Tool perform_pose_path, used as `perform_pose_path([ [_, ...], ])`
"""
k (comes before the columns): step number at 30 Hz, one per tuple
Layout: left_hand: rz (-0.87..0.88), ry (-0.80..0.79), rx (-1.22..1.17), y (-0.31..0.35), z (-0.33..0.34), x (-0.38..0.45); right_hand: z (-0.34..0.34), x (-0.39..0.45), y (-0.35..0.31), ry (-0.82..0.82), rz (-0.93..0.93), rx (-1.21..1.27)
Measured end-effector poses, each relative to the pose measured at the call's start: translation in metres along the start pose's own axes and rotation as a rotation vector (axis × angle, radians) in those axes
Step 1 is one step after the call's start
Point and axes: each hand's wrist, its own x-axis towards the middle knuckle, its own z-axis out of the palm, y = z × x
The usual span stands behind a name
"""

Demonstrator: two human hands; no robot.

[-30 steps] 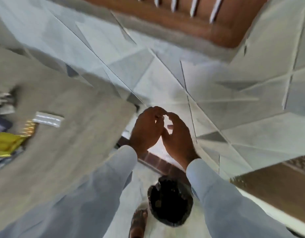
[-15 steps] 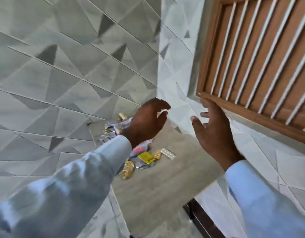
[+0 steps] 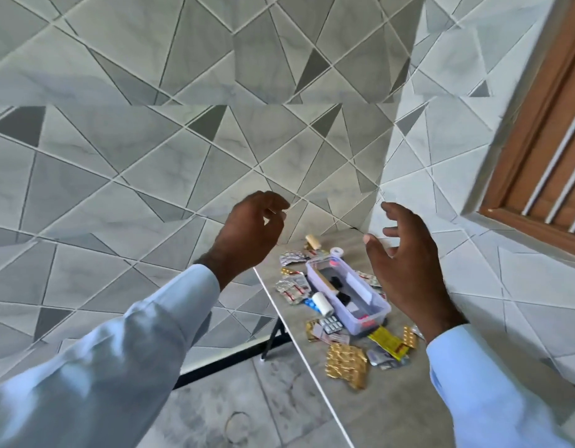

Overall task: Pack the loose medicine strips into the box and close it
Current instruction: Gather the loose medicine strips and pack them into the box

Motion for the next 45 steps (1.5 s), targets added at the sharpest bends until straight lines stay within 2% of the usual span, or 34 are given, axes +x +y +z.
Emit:
perform_pose_path([
  [5,-0.072,-0.037,-0.022,-0.061,0.008,0.028,0.053,0.015,0.016,-0.064,0.061,-0.040],
  [14,-0.137,-0.148,-0.036,-0.135,0.088,0.084,0.122,0.065,0.106,-0.051,0.246,-0.007],
  [21,-0.312,-0.381,0.031,-0.203,0.168,0.095,0.190,0.052,0.182,-0.210,0.515,0.040],
  [27,-0.326,-0.666,0.049,-0.257,0.231,0.092,0.236,0.014,0.223,-0.361,0.762,0.044],
  [34,-0.256,-0.851,0.032,-0.325,0.288,0.130,0.293,0.006,0.239,-0.390,0.857,-0.121],
  [39,-0.178,-0.989,-0.033,-0.375,0.310,0.168,0.328,0.021,0.240,-0.313,1.000,-0.255],
  [42,-0.157,-1.028,-0.078,-0.399,0.322,0.186,0.342,0.017,0.234,-0.353,1.074,-0.433],
  [45,-0.151,-1.067,-0.062,-0.410,0.336,0.200,0.349,0.019,0.232,-0.417,1.068,-0.517],
])
